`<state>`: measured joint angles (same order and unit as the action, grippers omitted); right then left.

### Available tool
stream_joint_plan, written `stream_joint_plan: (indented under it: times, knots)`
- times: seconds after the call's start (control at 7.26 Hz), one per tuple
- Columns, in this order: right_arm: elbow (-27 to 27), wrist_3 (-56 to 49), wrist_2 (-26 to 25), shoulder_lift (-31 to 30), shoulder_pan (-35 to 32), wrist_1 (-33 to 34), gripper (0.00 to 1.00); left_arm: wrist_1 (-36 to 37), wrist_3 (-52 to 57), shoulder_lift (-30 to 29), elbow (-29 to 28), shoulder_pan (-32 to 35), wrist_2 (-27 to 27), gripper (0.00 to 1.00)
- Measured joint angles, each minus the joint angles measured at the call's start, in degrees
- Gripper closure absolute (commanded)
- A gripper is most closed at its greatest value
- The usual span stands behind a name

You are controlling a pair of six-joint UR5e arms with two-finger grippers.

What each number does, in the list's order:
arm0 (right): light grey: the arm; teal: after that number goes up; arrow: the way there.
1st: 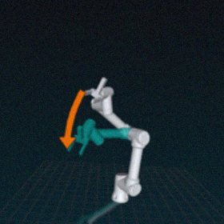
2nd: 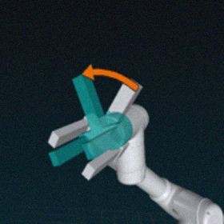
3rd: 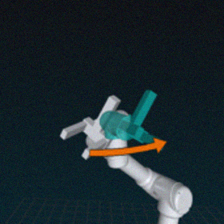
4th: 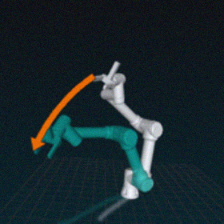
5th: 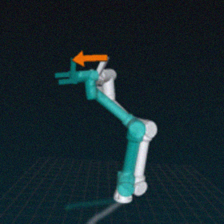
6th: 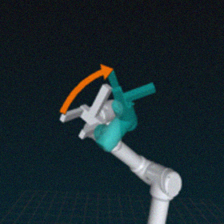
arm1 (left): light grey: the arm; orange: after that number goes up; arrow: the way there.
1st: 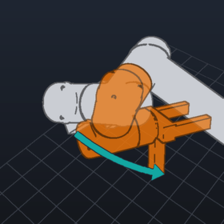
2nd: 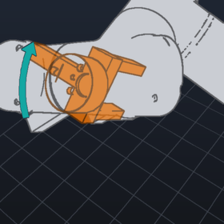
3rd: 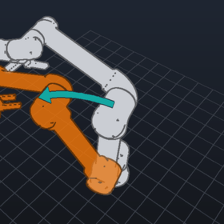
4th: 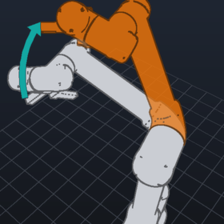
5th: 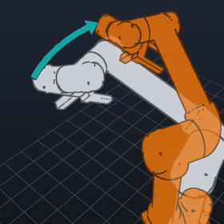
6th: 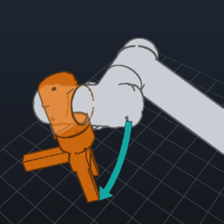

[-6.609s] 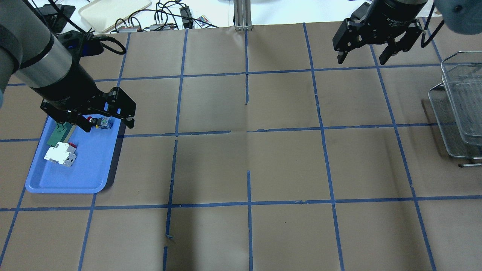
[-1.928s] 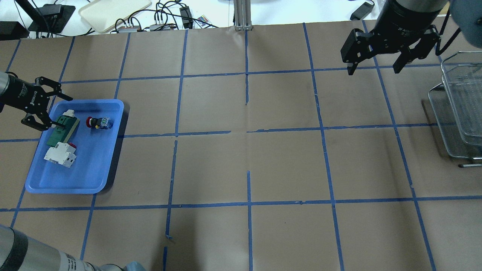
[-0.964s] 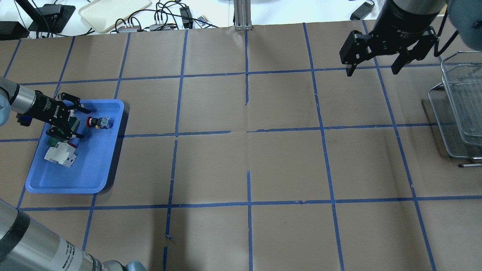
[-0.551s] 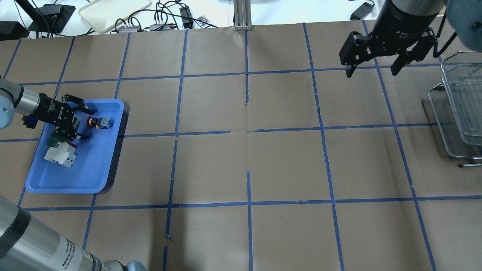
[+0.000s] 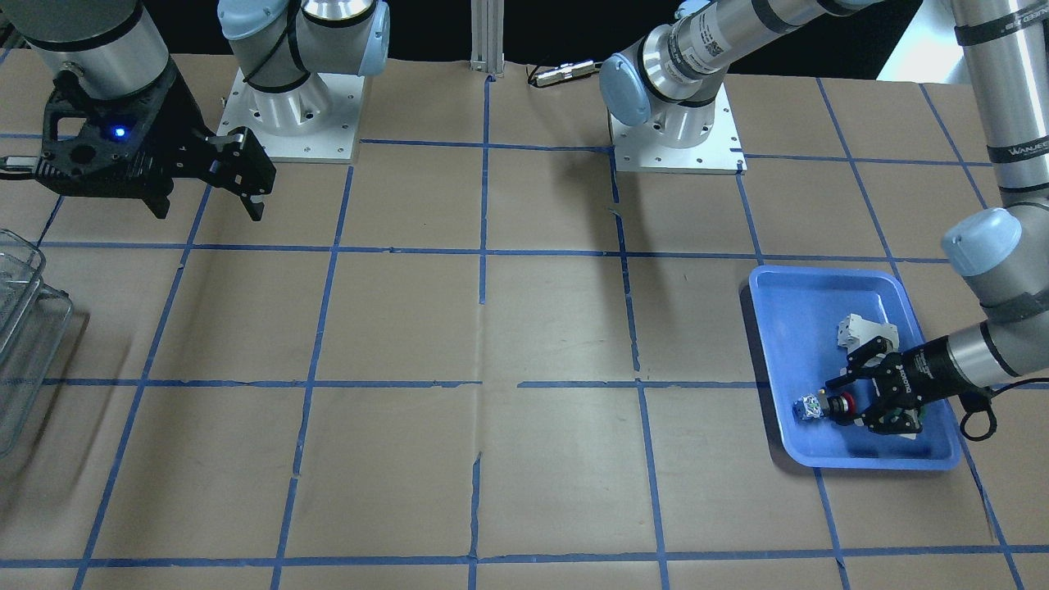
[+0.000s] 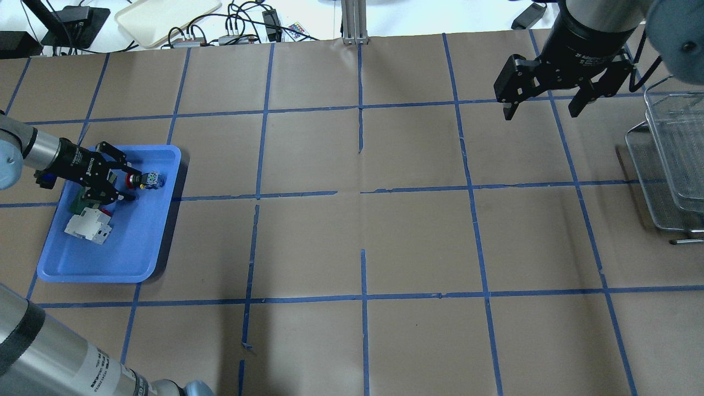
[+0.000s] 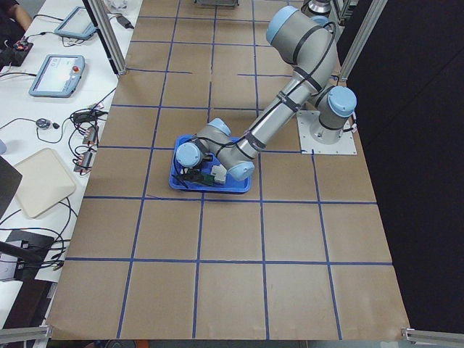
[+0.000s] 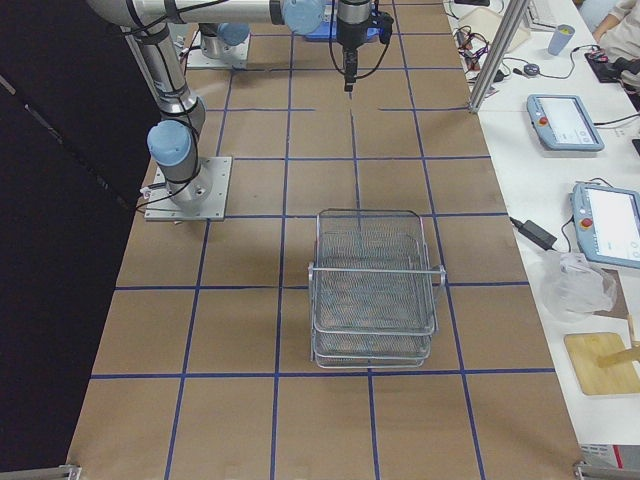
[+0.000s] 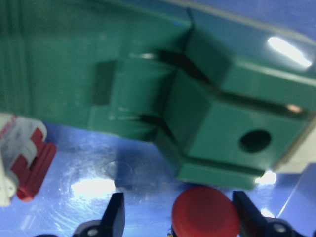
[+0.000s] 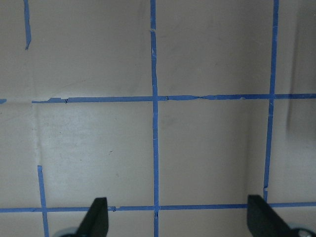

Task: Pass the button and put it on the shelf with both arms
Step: 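Lift the red push button and carry it toward the table center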

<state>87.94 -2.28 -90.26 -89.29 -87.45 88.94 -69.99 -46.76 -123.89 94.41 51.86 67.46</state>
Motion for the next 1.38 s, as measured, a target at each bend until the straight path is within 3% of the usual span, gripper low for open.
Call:
stream_joint_plan:
  times: [0.96,1.38]
  knots:
    - [0.1,-3.4,-0.4,0.0,0.1,1.6,0.0,-4.7,0.3,3.8,-1.2,1.2,-1.2,1.0]
    - [0.1,-4.1,-0.5,0.0,0.1,1.6,0.0,-9.1,1.8,10.4,-1.1,9.9,-3.6,1.0]
